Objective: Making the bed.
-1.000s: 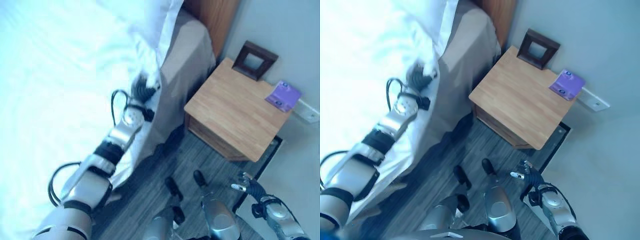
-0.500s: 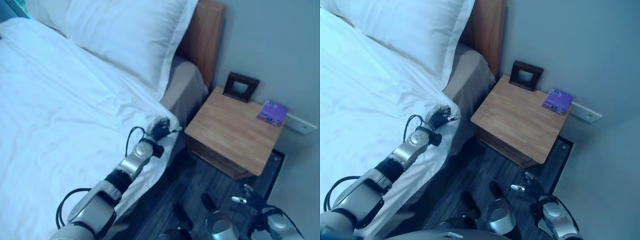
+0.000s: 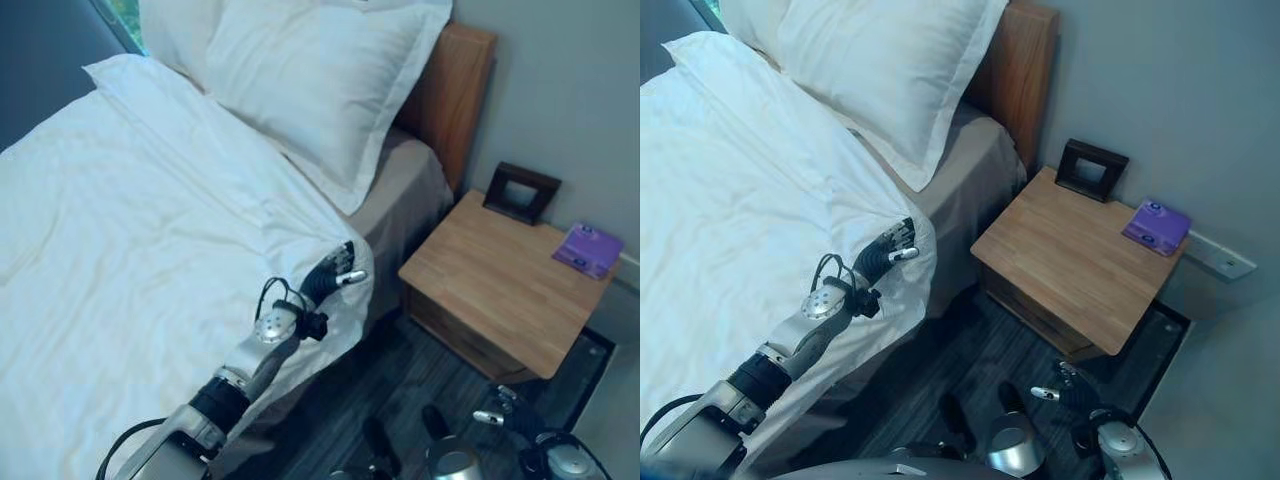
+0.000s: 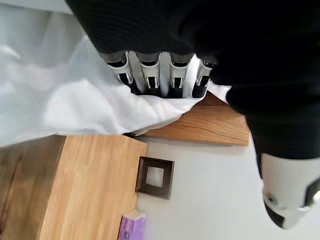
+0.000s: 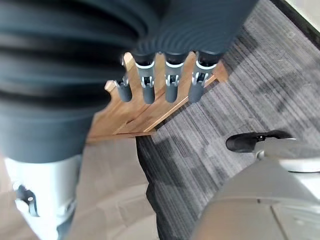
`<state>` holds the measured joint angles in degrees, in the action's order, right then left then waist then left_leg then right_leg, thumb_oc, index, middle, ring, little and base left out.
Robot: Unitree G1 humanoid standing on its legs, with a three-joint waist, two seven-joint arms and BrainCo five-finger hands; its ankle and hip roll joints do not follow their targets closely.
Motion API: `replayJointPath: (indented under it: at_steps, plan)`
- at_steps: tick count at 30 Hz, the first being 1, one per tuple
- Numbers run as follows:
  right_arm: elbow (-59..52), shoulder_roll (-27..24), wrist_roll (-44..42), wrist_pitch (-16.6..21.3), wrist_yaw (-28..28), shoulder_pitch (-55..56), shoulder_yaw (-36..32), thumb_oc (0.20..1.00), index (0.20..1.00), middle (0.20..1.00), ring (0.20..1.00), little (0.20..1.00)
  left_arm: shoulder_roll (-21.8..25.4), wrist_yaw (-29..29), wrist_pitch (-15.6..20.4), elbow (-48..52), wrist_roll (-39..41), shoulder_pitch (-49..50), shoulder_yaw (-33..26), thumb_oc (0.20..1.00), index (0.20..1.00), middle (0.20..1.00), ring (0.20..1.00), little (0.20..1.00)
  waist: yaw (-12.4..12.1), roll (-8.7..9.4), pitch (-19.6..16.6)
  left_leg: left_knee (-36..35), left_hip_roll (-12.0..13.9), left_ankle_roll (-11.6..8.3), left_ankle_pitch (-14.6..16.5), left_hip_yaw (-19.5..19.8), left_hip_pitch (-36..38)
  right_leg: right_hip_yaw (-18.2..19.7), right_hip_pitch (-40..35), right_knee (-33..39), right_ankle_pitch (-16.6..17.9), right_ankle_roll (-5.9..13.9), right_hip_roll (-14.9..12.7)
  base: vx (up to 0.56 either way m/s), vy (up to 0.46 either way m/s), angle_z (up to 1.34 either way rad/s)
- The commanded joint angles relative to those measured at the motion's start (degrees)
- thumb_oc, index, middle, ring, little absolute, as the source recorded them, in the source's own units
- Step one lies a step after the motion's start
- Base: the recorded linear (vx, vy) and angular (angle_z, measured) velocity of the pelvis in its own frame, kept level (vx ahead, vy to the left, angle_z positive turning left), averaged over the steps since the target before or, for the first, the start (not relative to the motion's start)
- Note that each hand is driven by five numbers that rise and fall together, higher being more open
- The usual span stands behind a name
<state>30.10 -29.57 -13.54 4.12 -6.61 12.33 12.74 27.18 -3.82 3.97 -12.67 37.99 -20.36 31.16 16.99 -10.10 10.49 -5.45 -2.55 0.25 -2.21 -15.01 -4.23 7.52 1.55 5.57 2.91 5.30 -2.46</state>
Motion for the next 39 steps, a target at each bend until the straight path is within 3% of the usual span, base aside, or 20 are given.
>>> replayJointPath:
  at_steps: [1, 9, 16, 24, 25, 27, 29, 30, 31, 32, 35, 39]
  plan:
    - [-2.39, -2.61, 0.8, 2.16, -0.57, 2.47, -0.72, 1.0, 1.0, 1.0, 1.0, 1.0, -3.88, -2.76, 4.75, 3.11, 1.16, -3.78, 0.66, 1.0, 1.0, 1.0, 1.0, 1.0, 0.65, 0.7, -2.84, 0.45, 3.75, -3.82, 0.06, 0.38, 4.12, 0.51, 3.8, -0.57, 2.49, 1.4, 0.24, 0.0, 0.0, 0.0]
    - [-1.5, -2.34, 0.63, 2.08, -0.58, 2.69, 0.12, 1.0, 1.0, 1.0, 1.0, 1.0, -7.86, -1.44, 6.14, 5.2, 3.18, -9.94, 2.52, 1.0, 1.0, 1.0, 1.0, 1.0, 1.22, 0.67, -3.18, 0.45, 3.9, -3.79, 0.15, 0.4, 4.54, 0.67, 3.17, -0.57, 2.28, 1.47, 0.17, 0.0, 0.0, 0.0]
    - [-1.42, -2.89, 0.09, 1.68, -0.48, 2.33, -0.24, 1.0, 1.0, 1.0, 1.0, 1.0, -4.48, -2.25, 5.39, 10.78, 0.13, -16.94, 6.26, 1.0, 1.0, 1.0, 1.0, 1.0, 1.12, 0.08, -3.26, 0.45, 3.8, -3.75, 0.19, 0.44, 4.85, 0.55, 2.78, -0.57, 2.27, 1.65, 0.12, 0.0, 0.0, 0.0]
    - [-5.51, -2.15, -9.27, 4.28, 2.24, -2.93, -6.83, 1.0, 1.0, 1.0, 1.0, 1.0, 2.05, -2.6, 8.18, 21.08, 9.53, -5.25, -5.93, 1.0, 1.0, 1.0, 1.0, 1.0, -1.82, 0.04, -3.98, 0.45, 3.9, -3.69, 0.15, 1.06, 5.8, -0.12, 1.64, -0.57, 1.67, 1.59, -0.03, 0.0, -0.002, -0.01]
    - [-7.53, -2.63, -12.5, 5.38, 3.86, -7.7, -9.28, 1.0, 1.0, 1.0, 1.0, 1.0, 3.81, -2.51, 8.65, 21.85, 10.8, 0.21, -10.25, 1.0, 1.0, 1.0, 1.0, 1.0, -3.26, 0.17, -4.47, 0.45, 3.91, -3.62, 0.2, 1.35, 5.92, -0.41, 1.35, -0.57, 1.47, 1.51, -0.04, 0.0, 0.0, 0.0]
    - [-8.35, -3.03, -13.97, 5.55, 4.64, -10.23, -9.61, 1.0, 1.0, 1.0, 1.0, 1.0, 4.47, -2.22, 8.64, 21.97, 11.08, 2.62, -12.09, 1.0, 1.0, 1.0, 1.0, 1.0, -3.68, 0.27, -4.57, 0.45, 3.92, -3.59, 0.24, 1.52, 6.07, -0.53, 1.13, -0.57, 1.37, 1.46, -0.06, 0.0, -0.006, 0.04]
    - [-8.5, -5.9, -16.18, 6.31, 6.93, -17.46, -11.24, 1.0, 1.0, 1.0, 1.0, 1.0, 5.3, -2.49, 8.26, 22.65, 12.85, 8.09, -15.65, 1.0, 1.0, 1.0, 1.0, 1.0, -5.62, 0.56, -5.0, 0.45, 3.82, -3.41, 0.24, 2.28, 6.32, -1.0, 0.49, -0.57, 1.18, 1.34, -0.14, -0.01, -0.023, 0.17]
    - [-7.7, -6.57, -17.67, 6.76, 7.69, -19.97, -11.87, 0.834, 0.834, 0.834, 0.834, 0.834, 5.66, -2.47, 8.28, 23.13, 13.25, 9.53, -16.41, 1.0, 1.0, 1.0, 1.0, 1.0, -6.28, 0.64, -5.22, 0.45, 3.77, -3.38, 0.27, 2.46, 6.32, -1.11, 0.36, -0.57, 1.07, 1.25, -0.15, -0.01, -0.019, 0.09]
    - [-6.82, -7.19, -19.95, 7.01, 8.53, -23.72, -11.55, 0.241, 0.241, 0.241, 0.241, 0.241, 5.78, -2.17, 8.33, 23.12, 13.34, 11.95, -17.44, 1.0, 1.0, 1.0, 1.0, 1.0, -7.15, 0.81, -5.37, 0.45, 3.68, -3.31, 0.28, 2.76, 6.44, -1.38, 0.07, -0.57, 0.99, 1.12, -0.15, -0.01, -0.014, 0.08]
    - [-5.68, -7.11, -23.57, 7.3, 9.26, -27.68, -11.09, 0.2, 0.2, 0.2, 0.2, 0.2, 6.06, -2.02, 8.24, 23.27, 13.7, 13.55, -17.32, 1.0, 1.0, 1.0, 1.0, 1.0, -8.26, 0.87, -5.69, 0.45, 3.58, -3.26, 0.18, 3.0, 6.44, -1.52, -0.03, -0.57, 1.02, 0.99, -0.1, -0.02, -0.013, 0.23]
    - [-0.49, -5.9, -31.47, 7.19, 11.0, -39.67, -7.23, 0.2, 0.2, 0.2, 0.2, 0.2, 6.12, -1.34, 7.23, 24.48, 16.24, 19.19, -18.78, 1.0, 1.0, 1.0, 1.0, 1.0, -10.63, 1.15, -5.71, 0.45, 3.47, -3.18, -0.01, 3.56, 6.46, -2.02, -0.36, -0.57, 0.96, 0.63, -0.12, -0.04, -0.014, 0.22]
    - [7.56, -6.96, -33.44, 6.07, 10.85, -53.98, -2.18, 0.2, 0.2, 0.2, 0.2, 0.2, 4.66, -1.75, 5.92, 26.33, 19.09, 25.81, -20.03, 1.0, 1.0, 1.0, 1.0, 1.0, -13.47, 1.9, -5.5, 0.45, 3.52, -3.06, -0.34, 4.18, 6.5, -2.62, -0.78, -0.57, 0.95, 0.1, 0.15, -0.02, -0.023, 0.16]
